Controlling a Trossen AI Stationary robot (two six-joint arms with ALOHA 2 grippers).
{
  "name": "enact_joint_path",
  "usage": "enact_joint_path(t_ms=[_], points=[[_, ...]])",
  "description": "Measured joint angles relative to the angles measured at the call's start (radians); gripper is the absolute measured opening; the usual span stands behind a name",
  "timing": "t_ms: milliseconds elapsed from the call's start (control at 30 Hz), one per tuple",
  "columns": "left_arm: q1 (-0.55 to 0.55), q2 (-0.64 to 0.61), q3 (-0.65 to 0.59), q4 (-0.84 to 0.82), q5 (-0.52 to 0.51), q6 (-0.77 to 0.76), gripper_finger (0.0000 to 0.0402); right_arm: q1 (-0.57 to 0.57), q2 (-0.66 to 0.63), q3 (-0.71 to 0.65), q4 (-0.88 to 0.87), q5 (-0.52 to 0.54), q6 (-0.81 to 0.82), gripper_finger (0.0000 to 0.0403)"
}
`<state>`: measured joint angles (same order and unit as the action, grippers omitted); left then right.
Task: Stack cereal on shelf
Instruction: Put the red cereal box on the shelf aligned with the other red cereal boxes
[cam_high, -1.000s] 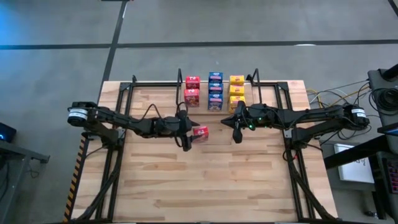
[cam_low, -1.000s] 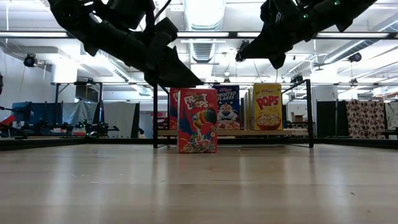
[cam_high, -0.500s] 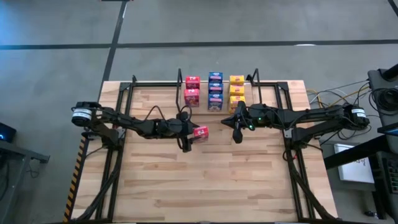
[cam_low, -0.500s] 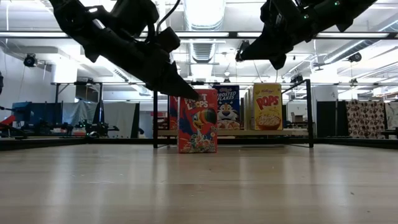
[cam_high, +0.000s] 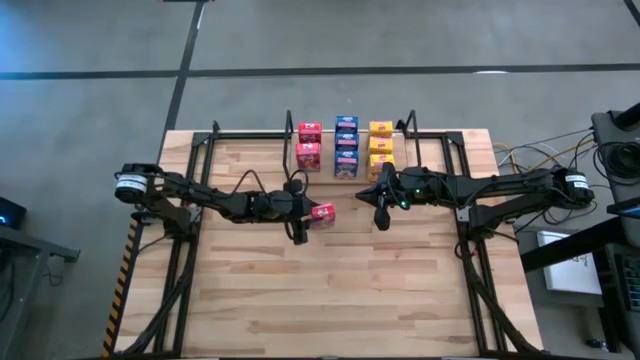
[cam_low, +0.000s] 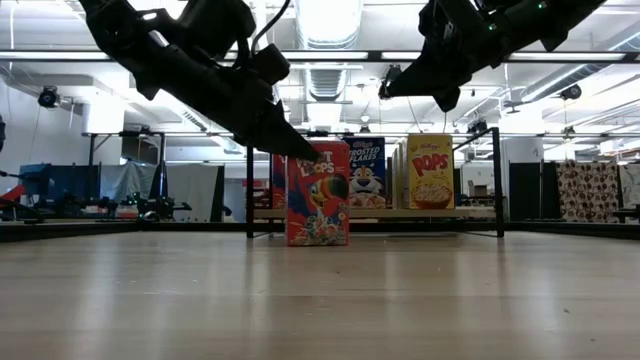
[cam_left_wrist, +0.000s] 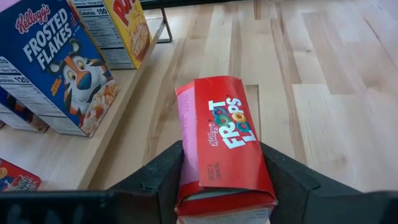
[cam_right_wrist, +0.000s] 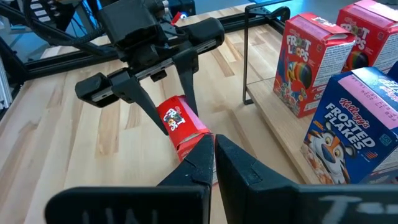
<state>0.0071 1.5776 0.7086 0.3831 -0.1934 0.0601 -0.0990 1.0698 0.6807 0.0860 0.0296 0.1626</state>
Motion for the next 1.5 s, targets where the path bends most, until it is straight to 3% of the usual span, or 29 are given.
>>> enact_joint_path(t_ms=[300,533,833,1500], points=[[0.017,-0.110,0.000,-0.010,0.000,0.092,0.0161,0.000,0.000,0.000,-0.001,0.000,-0.001,0.0009],[0.132,-0.242,0.000,-0.144,-0.007,0.199,0.0161,0.000,0.000,0.000,0.000,0.004,-0.003,0.0009],[0.247,-0.211,0.003,-0.140,-0.007,0.222,0.0161,0.000,0.000,0.000,0.000,0.051,0.000,0.0009],[0.265,-0.145,0.033,-0.108,-0.008,0.228,0.0162,0.000,0.000,0.000,-0.003,0.051,-0.002,0.0009]])
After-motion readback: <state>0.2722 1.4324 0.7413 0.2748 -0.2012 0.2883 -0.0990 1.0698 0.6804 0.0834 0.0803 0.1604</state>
